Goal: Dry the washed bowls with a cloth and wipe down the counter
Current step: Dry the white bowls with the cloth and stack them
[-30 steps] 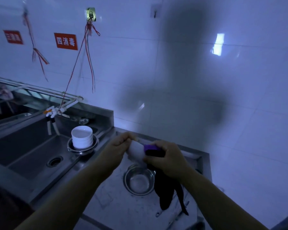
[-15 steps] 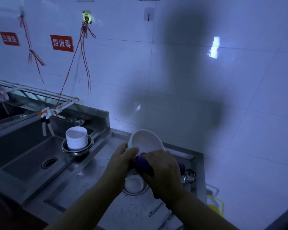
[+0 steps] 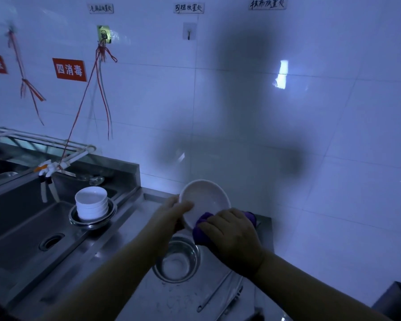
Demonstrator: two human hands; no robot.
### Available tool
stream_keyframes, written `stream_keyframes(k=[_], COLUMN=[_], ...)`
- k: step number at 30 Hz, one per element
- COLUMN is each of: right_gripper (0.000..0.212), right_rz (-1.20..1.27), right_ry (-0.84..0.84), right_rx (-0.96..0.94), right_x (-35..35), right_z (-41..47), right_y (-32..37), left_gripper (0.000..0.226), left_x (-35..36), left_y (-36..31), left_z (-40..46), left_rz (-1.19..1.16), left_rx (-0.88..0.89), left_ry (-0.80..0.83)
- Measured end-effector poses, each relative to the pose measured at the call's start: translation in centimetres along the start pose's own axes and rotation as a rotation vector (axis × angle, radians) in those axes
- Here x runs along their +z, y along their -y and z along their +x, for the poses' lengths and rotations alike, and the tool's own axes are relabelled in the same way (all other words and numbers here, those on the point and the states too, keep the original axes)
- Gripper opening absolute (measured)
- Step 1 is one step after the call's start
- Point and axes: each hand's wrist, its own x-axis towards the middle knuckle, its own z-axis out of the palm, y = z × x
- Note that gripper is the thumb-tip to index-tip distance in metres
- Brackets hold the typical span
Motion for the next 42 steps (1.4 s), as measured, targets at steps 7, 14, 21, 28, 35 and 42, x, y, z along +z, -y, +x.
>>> stream_keyframes(k=[7, 14, 21, 28, 35, 42], right_gripper=[0.016, 0.009, 0.017, 0.012, 0.018, 0.056], right_rz=[0.024, 0.107, 0.046, 0.118, 0.177, 0.241], right_ry=[0.027, 0.173, 0.155, 0.225, 0.363, 0.359], right_rx=[-0.005, -0.459, -0.153, -0.086, -0.319, 0.18], right_x=[2.3, 2.5, 5.5, 9.0, 13.9, 23.0], right_z=[-0.4, -0.5, 0.0, -0.6, -0.2, 6.2], right_y=[0.3, -3.5, -2.2, -0.2, -1.2, 1.3], left_gripper=[0.036, 0.049, 0.035, 0.013, 0.016, 0.009], left_x=[-0.9, -4.1, -3.1, -5.8, -13.5, -27.0], left_y=[1.4, -1.6, 1.6, 5.6, 5.5, 3.6], left_z=[-0.6, 0.7, 2.3, 4.5, 8.0, 14.1], left_rz=[0.02, 0.428, 0.111, 0.245, 0.39, 0.546], left_rx=[0.27, 0.014, 0.017, 0.189, -0.101, -0.121], left_ry=[-0.037, 0.238, -0.093, -0.307, -0.117, -0.232])
